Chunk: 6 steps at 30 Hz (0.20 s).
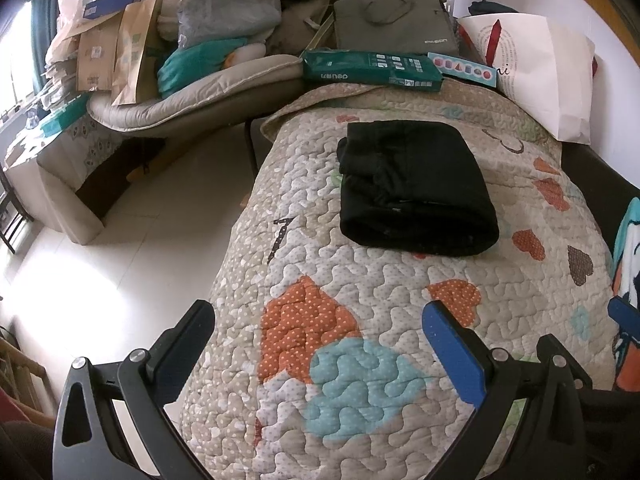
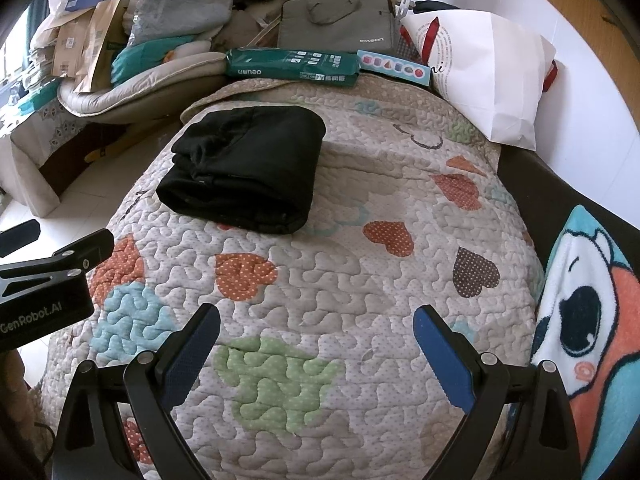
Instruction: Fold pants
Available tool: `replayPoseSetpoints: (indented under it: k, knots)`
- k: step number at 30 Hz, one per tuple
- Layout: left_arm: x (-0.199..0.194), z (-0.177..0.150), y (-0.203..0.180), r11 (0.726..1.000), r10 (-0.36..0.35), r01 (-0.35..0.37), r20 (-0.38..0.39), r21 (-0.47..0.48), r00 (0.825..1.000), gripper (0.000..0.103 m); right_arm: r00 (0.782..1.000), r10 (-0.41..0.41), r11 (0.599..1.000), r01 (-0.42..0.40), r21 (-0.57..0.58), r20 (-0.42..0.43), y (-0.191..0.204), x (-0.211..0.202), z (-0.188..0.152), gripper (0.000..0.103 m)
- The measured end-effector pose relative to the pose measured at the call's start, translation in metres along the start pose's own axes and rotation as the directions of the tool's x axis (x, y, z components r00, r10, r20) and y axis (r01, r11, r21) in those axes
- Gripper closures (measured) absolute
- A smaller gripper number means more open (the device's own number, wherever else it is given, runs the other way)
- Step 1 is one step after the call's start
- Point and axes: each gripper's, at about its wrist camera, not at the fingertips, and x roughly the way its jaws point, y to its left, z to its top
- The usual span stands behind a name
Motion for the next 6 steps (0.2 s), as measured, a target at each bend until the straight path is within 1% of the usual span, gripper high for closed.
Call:
replayPoseSetpoints:
  k: [6]
  knots:
    - [-0.0001, -0.0004, -0.0008, 1.0, 0.002, -0.002, -0.006, -0.004, 1.0, 0.0, 1.0, -0.002, 1.0, 0.002, 0.014, -0.012, -0.0036, 0.0034, -0.0005, 0.004]
